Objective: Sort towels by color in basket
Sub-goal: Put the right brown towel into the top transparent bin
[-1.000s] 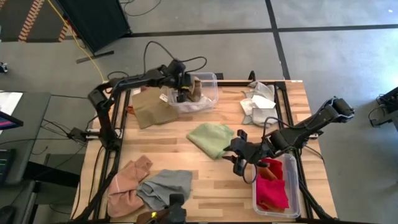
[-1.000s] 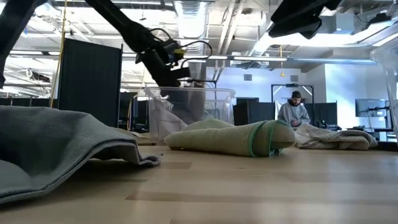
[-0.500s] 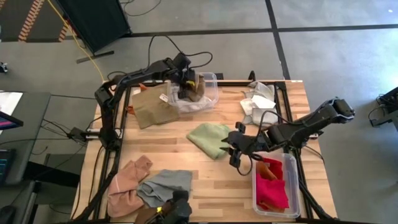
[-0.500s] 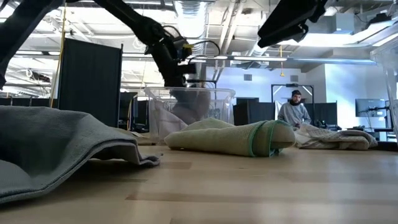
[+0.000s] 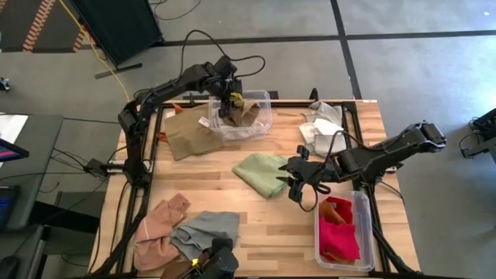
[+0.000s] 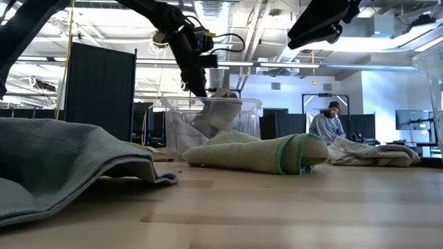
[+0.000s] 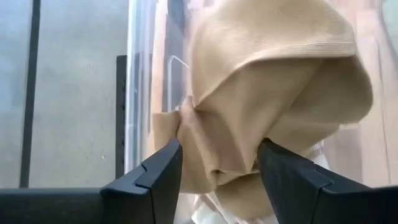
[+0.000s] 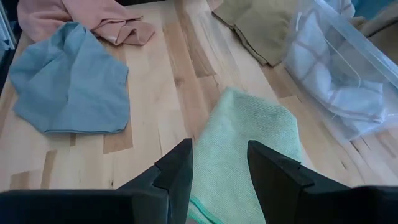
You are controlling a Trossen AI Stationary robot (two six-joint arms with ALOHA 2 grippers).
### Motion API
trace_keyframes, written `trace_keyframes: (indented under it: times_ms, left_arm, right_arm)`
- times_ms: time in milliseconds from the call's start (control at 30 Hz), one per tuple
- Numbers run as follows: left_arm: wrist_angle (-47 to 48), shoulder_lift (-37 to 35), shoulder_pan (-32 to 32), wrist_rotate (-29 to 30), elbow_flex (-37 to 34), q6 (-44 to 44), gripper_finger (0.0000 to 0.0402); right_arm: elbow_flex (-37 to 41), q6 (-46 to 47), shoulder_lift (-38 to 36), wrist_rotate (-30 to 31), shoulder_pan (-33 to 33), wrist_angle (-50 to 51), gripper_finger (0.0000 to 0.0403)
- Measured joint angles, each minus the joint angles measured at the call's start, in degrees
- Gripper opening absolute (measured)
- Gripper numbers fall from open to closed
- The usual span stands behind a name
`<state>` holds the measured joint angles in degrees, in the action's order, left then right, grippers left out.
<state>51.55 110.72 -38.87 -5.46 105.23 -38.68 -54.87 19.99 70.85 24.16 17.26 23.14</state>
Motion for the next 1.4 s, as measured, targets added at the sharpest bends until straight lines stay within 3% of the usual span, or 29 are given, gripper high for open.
trace_keyframes:
  times_ms: [300, 700, 1133, 1400]
  left_arm:
    - [-2.1, 0.9, 1.0, -7.9, 0.1, 0.8, 0.0196]
    - [-2.7, 5.4, 1.0, -5.1, -0.1, 2.5, 0.0174]
    - [3.4, -8.8, 2.9, -5.2, 8.3, 7.9, 0.0175]
    - [17.1, -19.9, 12.9, -5.3, 6.2, 12.6, 0.0175]
  right_arm:
    - [0.0, -0.1, -0.7, 0.1, 0.8, 1.1, 0.0179]
    - [0.0, 1.9, -0.9, 2.1, 0.2, 3.2, 0.0179]
    - [0.0, 1.5, -0.9, 2.7, -1.0, 3.0, 0.0179]
    - [0.0, -0.8, -0.9, 2.7, -1.0, 3.0, 0.0179]
